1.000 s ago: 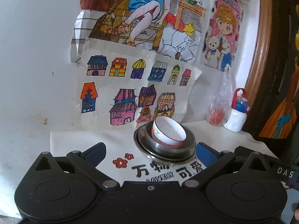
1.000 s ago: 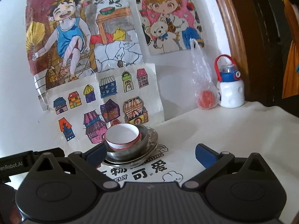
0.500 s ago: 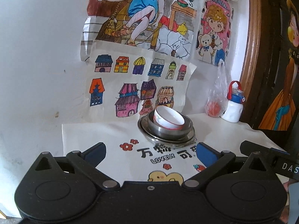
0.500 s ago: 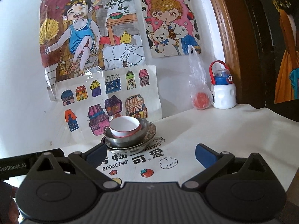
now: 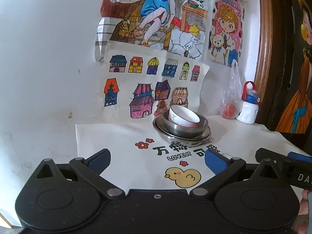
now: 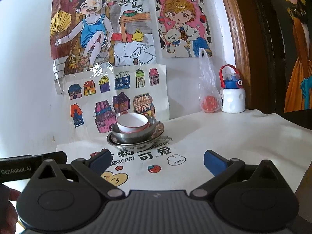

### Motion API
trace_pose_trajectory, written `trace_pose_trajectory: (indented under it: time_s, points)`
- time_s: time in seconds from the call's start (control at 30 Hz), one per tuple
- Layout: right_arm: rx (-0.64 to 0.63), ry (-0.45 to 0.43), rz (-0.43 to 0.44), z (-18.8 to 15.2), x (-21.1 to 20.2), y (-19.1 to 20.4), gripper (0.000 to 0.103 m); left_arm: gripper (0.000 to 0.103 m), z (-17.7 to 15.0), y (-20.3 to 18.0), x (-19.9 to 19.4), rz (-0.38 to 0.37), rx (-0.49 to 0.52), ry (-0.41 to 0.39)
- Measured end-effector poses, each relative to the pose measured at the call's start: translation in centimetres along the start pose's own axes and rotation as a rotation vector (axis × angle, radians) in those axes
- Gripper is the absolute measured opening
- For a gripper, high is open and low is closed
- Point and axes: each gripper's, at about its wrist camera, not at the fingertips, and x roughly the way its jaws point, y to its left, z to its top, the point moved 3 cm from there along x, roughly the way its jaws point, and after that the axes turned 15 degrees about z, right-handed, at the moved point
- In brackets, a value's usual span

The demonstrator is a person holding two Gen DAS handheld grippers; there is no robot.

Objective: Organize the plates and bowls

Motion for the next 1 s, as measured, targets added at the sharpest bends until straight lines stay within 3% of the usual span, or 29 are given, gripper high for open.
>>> trace_pose_trajectory:
  time_s: [1.0]
  points:
    - [0.056,0.027,-0.011,-0.8,1.6,-1.3,0.103,0.102,-1.4,0.7,1.4,0.037,-0.017,0.039]
